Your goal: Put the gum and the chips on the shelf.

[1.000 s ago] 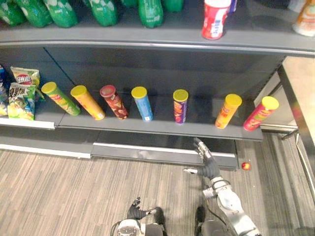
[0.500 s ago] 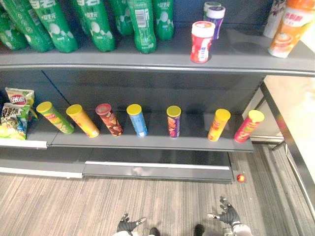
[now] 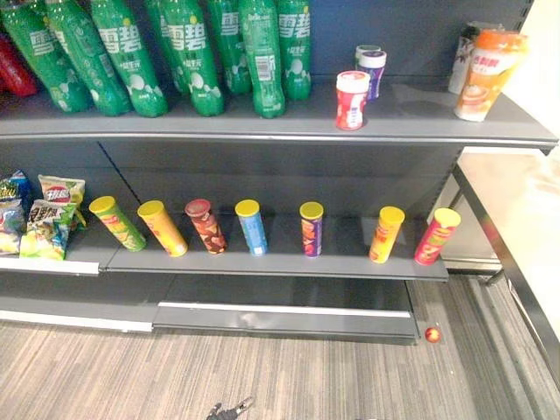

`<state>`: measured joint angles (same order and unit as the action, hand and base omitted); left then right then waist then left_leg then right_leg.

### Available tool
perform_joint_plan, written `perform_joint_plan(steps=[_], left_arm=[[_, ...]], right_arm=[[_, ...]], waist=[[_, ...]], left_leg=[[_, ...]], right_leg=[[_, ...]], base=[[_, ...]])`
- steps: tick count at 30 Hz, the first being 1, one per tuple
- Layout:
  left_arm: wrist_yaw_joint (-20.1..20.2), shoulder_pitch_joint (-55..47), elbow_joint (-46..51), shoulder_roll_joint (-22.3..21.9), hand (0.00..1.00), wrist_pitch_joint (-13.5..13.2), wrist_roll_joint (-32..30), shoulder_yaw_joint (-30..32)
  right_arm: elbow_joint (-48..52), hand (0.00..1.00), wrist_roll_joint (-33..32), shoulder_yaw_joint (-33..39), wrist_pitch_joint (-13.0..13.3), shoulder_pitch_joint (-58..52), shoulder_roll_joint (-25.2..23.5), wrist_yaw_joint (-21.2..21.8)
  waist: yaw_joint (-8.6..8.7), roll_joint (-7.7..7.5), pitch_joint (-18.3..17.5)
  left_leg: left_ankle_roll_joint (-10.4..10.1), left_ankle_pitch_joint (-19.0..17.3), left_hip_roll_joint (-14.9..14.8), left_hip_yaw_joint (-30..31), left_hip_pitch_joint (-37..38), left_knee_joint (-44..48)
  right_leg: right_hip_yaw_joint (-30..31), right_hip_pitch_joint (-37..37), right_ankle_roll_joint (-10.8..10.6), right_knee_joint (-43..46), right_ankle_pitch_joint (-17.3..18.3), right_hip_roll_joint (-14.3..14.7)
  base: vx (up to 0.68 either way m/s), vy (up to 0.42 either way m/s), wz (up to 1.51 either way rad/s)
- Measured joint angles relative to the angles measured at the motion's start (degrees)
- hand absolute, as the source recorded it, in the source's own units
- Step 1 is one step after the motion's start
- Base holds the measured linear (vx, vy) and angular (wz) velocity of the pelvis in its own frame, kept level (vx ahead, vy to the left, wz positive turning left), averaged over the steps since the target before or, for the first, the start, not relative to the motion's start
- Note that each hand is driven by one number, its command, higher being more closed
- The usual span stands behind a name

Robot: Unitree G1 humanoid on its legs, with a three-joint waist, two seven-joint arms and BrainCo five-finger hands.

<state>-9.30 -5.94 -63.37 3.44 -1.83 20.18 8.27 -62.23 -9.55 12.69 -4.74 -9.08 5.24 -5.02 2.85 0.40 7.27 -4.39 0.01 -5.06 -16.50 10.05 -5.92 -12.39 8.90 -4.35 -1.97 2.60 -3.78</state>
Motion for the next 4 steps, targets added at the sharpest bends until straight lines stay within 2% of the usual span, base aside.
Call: perform_joint_plan(steps=[4], left_arm=[[0.09,0.01,-0.28,0.07,0.00,0.00,0.10,-0.05]], right_arm=[[-1.72,0.00,-0.02,0.51,0.10,0.36,-0.03,-0.83]], waist=[[-0.04,-0.12,-0.37]], left_leg=[[0.32,0.17,0.11,0.16,0.25,0.01]], right_leg=[[-0.18,0.34,0.35,-0.10,-0.29,-0.04]], base=[[0.07,0.003,0.03]])
